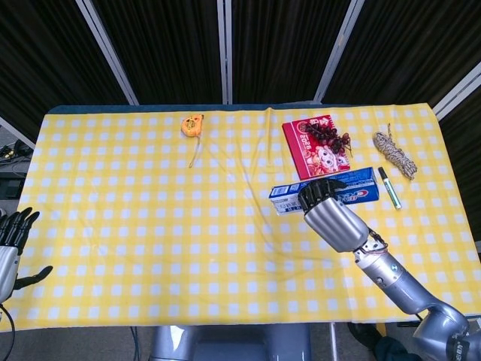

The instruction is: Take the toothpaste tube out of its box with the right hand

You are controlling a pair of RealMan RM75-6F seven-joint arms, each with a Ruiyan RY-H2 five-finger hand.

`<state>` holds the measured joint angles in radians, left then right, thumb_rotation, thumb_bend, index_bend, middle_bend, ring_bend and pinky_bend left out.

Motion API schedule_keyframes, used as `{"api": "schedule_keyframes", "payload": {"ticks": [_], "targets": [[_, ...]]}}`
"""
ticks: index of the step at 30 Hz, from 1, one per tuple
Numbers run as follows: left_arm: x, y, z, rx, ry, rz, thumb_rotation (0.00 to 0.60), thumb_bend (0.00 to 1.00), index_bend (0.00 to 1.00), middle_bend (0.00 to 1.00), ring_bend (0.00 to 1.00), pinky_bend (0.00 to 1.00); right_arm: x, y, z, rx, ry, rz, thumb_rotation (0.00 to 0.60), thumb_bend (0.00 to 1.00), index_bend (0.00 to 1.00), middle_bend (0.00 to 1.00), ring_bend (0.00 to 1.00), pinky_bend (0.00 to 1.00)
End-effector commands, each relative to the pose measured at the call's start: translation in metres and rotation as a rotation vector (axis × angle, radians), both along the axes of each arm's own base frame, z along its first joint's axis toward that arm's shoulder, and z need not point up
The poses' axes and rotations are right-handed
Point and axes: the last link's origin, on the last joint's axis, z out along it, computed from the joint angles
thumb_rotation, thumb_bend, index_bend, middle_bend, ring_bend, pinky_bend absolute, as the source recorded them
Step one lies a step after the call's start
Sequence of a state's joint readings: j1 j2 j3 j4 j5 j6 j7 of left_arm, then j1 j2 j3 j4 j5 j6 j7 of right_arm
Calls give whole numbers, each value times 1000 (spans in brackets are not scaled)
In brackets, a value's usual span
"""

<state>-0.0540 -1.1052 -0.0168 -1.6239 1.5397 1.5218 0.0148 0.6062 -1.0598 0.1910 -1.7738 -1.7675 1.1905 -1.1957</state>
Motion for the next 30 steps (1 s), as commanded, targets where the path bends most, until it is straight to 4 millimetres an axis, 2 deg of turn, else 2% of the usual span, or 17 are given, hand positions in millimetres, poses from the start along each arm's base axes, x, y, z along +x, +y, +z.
{"api": "schedule_keyframes", "payload": {"ticks": [1, 8, 17, 25, 28, 30], "targets": [[0, 0, -1, -3, 1, -1, 600, 0, 0, 0, 0, 0, 29, -5, 11, -106, 235, 161, 600, 353, 442, 451, 475, 595], [0, 0, -2, -10, 0, 0, 600, 0, 0, 0, 0, 0, 26, -11, 4, -156, 434, 216, 600, 378, 451, 453, 469, 563], [-1, 1, 0, -7, -6, 0, 600, 0, 0, 0, 0, 0, 25, -13, 2, -175, 428, 194, 600, 390, 454, 455, 469, 563], [0, 0, 0, -7, -5, -1, 600, 0, 0, 0, 0, 0, 17, -25, 20, -192, 232, 80, 600, 390, 455, 459, 469, 563], [1, 0, -1, -8, -3, -3, 600, 0, 0, 0, 0, 0, 7, -27, 14, -76, 47, -76, 600, 390, 455, 459, 469, 563], [1, 0, -2, -10, -1, -3, 600, 0, 0, 0, 0, 0, 0, -27, 2, 31, -63, -181, 600, 389, 454, 459, 469, 563]]}}
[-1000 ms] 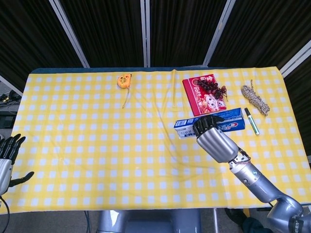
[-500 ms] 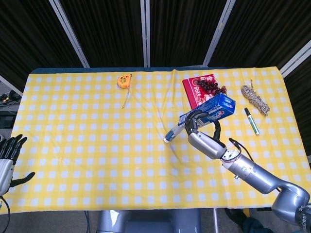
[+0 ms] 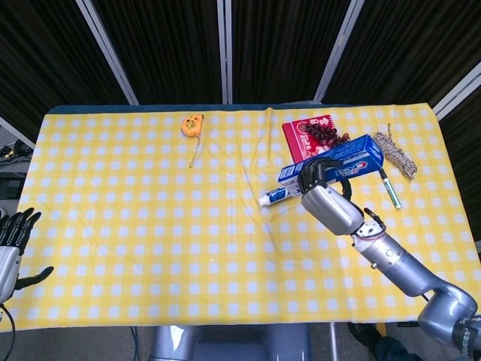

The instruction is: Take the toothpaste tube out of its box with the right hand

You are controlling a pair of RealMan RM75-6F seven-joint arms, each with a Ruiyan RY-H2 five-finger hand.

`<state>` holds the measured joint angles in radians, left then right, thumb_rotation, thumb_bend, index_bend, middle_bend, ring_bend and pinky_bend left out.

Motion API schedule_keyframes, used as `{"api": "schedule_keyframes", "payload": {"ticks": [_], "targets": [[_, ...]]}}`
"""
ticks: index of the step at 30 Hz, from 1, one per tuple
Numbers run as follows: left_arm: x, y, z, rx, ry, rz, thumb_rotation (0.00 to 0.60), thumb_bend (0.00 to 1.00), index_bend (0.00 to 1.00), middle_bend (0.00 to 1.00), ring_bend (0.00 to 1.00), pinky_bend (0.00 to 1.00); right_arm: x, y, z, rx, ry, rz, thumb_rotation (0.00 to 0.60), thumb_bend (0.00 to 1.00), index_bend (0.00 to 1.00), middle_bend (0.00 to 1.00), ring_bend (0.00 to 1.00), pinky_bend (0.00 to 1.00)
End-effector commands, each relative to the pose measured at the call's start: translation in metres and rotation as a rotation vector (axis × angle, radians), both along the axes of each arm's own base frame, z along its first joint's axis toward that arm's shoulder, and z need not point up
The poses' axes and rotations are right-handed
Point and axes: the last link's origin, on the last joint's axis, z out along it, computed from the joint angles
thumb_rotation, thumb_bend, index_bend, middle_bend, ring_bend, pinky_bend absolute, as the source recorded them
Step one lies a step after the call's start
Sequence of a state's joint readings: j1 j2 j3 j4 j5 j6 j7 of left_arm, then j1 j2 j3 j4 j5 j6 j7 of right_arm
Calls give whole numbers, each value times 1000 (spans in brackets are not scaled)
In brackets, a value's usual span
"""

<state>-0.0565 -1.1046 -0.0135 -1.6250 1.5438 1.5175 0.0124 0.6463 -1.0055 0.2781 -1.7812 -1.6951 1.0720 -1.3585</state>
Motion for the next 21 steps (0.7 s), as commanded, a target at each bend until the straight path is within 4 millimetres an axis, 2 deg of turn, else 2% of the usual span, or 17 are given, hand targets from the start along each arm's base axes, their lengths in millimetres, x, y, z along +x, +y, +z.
{"api": "schedule_keyframes", "payload": {"ticks": [1, 5, 10, 13, 16, 17, 19, 21], "targets": [[0, 0, -1, -3, 3, 1, 600, 0, 0, 0, 0, 0, -17, -2, -21, 187, -280, -239, 600, 390, 454, 459, 469, 563], [0, 1, -2, -6, 7, 5, 600, 0, 0, 0, 0, 0, -25, 0, -51, 355, -416, -385, 600, 389, 450, 460, 465, 564], [-2, 3, -3, -8, 8, 14, 600, 0, 0, 0, 0, 0, -27, 3, -85, 470, -474, -447, 600, 388, 441, 461, 464, 563], [-4, 4, -3, -11, 7, 19, 600, 0, 0, 0, 0, 0, -28, 7, -106, 527, -503, -485, 600, 351, 387, 437, 449, 497], [-5, 5, -3, -11, 6, 22, 600, 0, 0, 0, 0, 0, -32, 11, -125, 571, -508, -526, 600, 111, 205, 293, 336, 344], [-5, 5, -2, -10, 6, 24, 600, 0, 0, 0, 0, 0, -32, 13, -132, 587, -515, -544, 600, 38, 136, 220, 259, 289], [-6, 5, -2, -9, 5, 27, 600, 0, 0, 0, 0, 0, -33, 17, -137, 608, -539, -576, 600, 0, 45, 100, 100, 200], [-6, 6, -2, -11, 4, 29, 600, 0, 0, 0, 0, 0, -31, 22, -139, 626, -563, -598, 600, 0, 10, 31, 22, 132]]}}
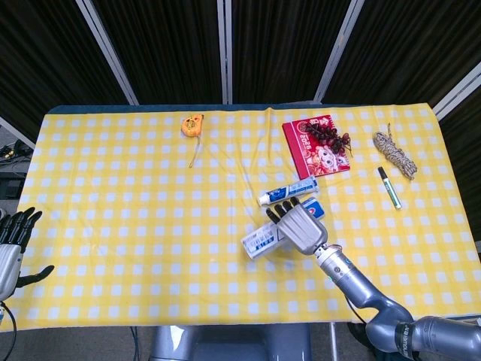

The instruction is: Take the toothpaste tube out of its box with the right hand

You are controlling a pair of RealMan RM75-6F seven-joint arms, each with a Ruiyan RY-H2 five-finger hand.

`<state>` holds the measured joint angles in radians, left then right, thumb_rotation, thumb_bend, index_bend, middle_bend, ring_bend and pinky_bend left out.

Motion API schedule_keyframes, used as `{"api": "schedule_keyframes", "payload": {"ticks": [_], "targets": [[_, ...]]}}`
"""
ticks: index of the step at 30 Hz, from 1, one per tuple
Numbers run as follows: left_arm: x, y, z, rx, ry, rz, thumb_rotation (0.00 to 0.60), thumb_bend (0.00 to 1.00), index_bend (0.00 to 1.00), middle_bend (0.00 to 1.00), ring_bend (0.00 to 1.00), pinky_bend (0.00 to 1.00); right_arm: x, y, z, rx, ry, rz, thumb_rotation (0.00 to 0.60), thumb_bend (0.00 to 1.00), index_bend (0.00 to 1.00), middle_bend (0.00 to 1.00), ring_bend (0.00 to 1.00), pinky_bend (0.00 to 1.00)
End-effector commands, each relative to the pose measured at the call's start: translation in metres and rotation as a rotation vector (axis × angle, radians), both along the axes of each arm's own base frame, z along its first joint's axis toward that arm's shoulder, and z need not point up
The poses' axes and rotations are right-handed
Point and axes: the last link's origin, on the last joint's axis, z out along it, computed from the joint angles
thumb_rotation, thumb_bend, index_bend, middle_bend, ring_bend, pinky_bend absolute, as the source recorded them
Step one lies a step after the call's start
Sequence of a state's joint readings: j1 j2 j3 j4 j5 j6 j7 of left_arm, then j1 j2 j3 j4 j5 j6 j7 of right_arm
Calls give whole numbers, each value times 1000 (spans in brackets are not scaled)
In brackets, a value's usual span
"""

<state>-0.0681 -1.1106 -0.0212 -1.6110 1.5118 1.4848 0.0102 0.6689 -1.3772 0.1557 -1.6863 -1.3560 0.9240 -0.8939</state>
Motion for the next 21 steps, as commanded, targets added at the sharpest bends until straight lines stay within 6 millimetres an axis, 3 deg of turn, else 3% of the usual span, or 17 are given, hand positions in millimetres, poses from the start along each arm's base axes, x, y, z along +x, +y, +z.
{"api": "schedule_keyframes", "payload": {"ticks": [1, 4, 10, 16, 21], "targets": [[-1, 0, 0, -2, 0, 3, 600, 0, 0, 0, 0, 0, 1, 9, -6, 36, -30, -38, 600, 0, 3, 14, 8, 104], [-1, 1, 0, -1, -2, 2, 600, 0, 0, 0, 0, 0, -2, 18, 1, 32, -50, -47, 600, 0, 0, 0, 0, 17], [1, -2, 4, 15, -10, -5, 600, 0, 0, 0, 0, 0, -27, 40, 44, -53, -162, -54, 600, 0, 0, 0, 0, 0], [3, -5, 7, 26, -17, -14, 600, 0, 0, 0, 0, 0, -81, 71, 99, -174, -323, -89, 600, 0, 0, 0, 0, 0], [5, -6, 7, 30, -19, -22, 600, 0, 0, 0, 0, 0, -123, 88, 122, -262, -382, -169, 600, 0, 0, 0, 0, 0]]}}
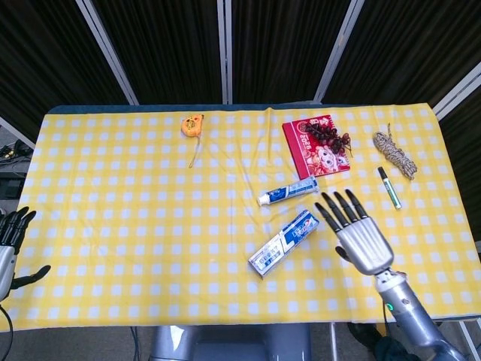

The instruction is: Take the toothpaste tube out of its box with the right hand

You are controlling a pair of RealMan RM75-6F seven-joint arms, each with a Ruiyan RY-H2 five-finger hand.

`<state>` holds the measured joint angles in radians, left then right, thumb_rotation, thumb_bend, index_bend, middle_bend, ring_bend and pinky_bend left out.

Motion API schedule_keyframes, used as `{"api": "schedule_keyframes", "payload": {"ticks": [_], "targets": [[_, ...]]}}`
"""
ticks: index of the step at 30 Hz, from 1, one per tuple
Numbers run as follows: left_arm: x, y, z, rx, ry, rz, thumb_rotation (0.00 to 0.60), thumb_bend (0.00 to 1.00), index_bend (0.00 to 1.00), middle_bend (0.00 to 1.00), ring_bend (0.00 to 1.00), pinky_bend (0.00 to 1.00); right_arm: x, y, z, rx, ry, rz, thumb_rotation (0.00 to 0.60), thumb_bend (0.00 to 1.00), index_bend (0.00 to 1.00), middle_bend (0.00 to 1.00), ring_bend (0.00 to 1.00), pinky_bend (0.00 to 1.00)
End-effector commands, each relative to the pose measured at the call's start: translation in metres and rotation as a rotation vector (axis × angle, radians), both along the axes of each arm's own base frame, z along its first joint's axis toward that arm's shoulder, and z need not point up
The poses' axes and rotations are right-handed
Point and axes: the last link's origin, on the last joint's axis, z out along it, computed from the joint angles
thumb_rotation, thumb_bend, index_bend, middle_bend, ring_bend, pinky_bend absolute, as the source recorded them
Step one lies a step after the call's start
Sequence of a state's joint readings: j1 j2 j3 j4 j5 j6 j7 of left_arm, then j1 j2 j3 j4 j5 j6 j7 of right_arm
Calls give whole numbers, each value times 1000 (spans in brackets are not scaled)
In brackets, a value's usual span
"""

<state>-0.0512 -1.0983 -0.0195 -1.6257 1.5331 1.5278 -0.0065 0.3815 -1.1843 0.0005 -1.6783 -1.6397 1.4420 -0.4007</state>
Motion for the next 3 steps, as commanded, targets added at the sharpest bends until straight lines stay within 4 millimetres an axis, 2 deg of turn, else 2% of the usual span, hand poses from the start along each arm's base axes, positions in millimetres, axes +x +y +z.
{"api": "schedule_keyframes", "payload": {"ticks": [1, 3], "targets": [[1, -1, 0, 2, 0, -4, 600, 0, 0, 0, 0, 0, -45, 24, 25, -63, -22, -70, 600, 0, 0, 0, 0, 0], [2, -2, -1, 3, -1, -6, 600, 0, 0, 0, 0, 0, -56, 28, 26, -85, -33, -86, 600, 0, 0, 0, 0, 0]]}}
